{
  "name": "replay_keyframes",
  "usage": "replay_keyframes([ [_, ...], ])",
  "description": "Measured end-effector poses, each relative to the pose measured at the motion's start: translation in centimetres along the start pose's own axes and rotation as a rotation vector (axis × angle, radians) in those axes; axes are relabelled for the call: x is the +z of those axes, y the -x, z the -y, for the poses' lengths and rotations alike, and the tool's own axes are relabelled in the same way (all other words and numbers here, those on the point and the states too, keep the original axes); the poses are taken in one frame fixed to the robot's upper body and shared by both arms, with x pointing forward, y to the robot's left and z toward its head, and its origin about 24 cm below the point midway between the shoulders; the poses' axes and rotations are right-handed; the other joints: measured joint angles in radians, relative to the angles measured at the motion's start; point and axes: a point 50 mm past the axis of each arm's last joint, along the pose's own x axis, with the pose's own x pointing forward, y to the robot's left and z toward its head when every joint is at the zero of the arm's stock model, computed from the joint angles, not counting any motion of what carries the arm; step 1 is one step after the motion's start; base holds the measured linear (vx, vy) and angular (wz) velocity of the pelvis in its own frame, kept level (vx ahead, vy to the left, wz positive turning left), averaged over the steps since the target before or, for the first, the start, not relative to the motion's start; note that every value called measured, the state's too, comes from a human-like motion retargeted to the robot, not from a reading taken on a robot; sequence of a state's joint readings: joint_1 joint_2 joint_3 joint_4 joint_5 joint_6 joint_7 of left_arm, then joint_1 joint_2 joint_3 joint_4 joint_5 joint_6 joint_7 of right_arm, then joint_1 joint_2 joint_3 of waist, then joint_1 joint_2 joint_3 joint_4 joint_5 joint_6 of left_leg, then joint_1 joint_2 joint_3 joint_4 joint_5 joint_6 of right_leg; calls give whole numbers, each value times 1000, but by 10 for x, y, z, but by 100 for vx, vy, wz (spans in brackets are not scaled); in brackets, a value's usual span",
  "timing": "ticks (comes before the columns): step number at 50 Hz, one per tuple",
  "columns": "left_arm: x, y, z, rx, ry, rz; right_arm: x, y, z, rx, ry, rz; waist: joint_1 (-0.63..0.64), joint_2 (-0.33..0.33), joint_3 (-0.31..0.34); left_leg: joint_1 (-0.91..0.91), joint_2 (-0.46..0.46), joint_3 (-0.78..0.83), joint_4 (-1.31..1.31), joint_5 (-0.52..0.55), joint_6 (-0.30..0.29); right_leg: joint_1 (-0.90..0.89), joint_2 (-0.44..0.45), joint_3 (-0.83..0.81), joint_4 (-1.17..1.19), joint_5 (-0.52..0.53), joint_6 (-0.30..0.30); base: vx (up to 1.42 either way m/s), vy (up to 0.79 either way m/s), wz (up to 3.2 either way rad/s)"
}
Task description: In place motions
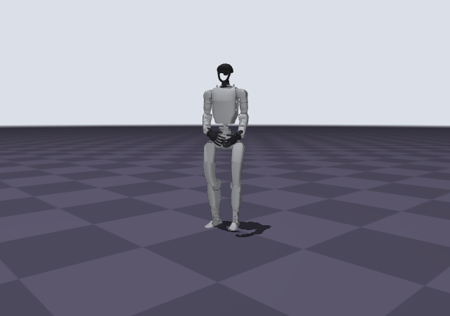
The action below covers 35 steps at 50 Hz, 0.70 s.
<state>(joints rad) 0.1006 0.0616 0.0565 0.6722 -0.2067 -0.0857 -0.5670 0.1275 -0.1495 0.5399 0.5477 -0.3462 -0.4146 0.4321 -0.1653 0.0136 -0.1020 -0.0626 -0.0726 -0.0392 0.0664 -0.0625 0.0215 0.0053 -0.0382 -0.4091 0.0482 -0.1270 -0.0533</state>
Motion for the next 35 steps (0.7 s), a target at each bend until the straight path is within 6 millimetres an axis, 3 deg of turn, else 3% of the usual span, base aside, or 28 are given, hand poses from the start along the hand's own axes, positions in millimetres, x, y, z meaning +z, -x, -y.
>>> replay_keyframes([
  [17, 12, -3, 8, -116, 23, 76, 20, -4, 5, -23, 6, 124, -1, -5, -8, 12, -6, -4, -14, 2, 4, 10, -3, -4, -1, -7, 3, 0, 0, 0],
  [35, 30, 2, 11, -278, -90, 106, 30, -4, 14, 50, 28, 187, 5, -15, -9, 11, -7, -13, -17, 3, 5, 12, -3, -9, 0, -12, 5, 0, 0, 0],
])
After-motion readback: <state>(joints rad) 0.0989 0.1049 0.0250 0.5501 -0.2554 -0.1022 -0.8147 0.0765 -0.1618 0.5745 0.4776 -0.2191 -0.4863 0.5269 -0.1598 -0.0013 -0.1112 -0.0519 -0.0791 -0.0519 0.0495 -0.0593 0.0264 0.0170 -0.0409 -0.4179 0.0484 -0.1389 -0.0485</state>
